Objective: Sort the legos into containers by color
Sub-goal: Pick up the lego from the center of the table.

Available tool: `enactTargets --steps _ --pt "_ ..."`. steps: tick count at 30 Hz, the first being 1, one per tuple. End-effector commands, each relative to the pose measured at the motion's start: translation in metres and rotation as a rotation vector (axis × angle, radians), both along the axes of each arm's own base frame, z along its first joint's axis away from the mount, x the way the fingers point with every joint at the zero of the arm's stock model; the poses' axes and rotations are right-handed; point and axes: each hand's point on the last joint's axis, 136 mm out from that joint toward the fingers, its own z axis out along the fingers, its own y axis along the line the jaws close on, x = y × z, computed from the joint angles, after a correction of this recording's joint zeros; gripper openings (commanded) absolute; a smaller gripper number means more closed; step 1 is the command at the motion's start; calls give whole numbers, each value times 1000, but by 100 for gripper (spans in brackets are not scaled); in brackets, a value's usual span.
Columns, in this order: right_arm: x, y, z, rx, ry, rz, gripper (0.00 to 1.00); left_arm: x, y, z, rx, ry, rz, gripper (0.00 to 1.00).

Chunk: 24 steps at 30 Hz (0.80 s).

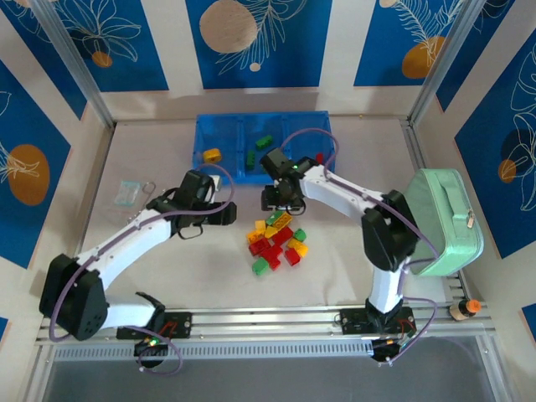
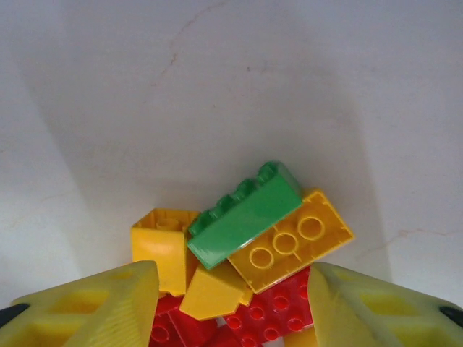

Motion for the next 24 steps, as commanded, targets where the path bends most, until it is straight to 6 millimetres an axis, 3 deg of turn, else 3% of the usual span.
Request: enactTargets --steps 1,15,24 --pt "-16 -8 -18 -95 147 -31 56 -2 3 2 -12 -29 28 75" --pt "-4 14 -51 -117 188 -32 56 -1 12 2 34 -46 37 76" --pt "2 31 -58 -118 198 0 47 -2 20 2 61 -58 50 76"
